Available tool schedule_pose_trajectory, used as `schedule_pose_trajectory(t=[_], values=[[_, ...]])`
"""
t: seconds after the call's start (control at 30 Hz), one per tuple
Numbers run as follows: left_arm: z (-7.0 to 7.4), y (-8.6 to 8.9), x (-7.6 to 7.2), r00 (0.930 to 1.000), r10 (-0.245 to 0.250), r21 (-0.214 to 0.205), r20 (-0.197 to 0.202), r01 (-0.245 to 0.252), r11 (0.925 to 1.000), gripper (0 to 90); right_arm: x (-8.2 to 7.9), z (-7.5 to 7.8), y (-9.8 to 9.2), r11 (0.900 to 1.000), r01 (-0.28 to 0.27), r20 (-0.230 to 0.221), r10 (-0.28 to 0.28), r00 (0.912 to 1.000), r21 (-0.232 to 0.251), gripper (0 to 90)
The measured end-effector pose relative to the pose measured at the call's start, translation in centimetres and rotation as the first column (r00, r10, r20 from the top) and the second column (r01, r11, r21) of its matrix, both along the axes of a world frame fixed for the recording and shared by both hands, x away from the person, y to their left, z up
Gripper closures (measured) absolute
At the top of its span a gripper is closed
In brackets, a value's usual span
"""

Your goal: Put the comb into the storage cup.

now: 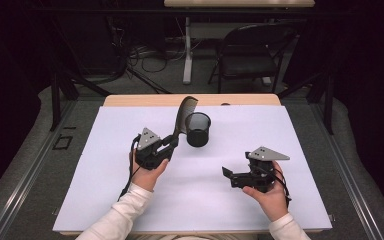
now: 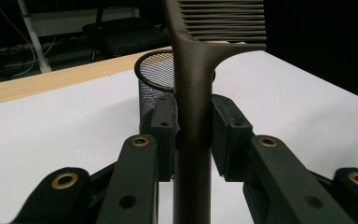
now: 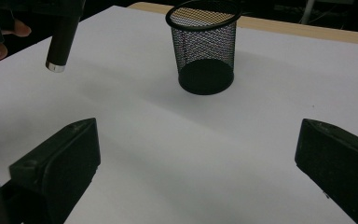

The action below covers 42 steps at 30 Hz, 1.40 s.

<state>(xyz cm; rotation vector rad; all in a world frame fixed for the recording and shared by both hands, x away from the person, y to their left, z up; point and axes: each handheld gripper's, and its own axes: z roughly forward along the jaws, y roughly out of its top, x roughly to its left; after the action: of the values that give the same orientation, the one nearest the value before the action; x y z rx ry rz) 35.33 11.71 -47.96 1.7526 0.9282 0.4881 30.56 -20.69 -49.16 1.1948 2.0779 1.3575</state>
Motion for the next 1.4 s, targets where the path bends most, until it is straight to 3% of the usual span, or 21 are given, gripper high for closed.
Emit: schedule_pose_trajectory(t=[0.33, 0.73, 1.1, 1.4], values=[[0.0, 0.0, 0.0, 1.0000, 0.004, 0.003, 0.004, -0.004, 1.0000, 72.4, 1.3, 0.8, 1.5, 0.9994, -0.032, -0.024, 0.032, 0.9992, 0.011, 1.4], [0.0, 0.1, 0.0, 1.0000, 0.007, 0.002, 0.005, -0.007, 1.0000, 72.4, 2.8, 1.7, 2.9, 0.9974, -0.051, -0.040, 0.053, 0.9978, 0.050, 10.9], [-0.1, 0.1, 0.1, 1.0000, 0.007, 0.005, 0.003, -0.007, 1.0000, 72.4, 4.2, 2.3, 3.4, 0.9986, -0.044, -0.030, 0.044, 0.9986, 0.030, 14.6], [-0.2, 0.2, 0.1, 1.0000, 0.005, 0.004, 0.006, -0.006, 1.0000, 72.4, 5.3, 2.0, 4.2, 0.9989, -0.035, -0.072, 0.037, 0.9967, 0.032, 15.5]])
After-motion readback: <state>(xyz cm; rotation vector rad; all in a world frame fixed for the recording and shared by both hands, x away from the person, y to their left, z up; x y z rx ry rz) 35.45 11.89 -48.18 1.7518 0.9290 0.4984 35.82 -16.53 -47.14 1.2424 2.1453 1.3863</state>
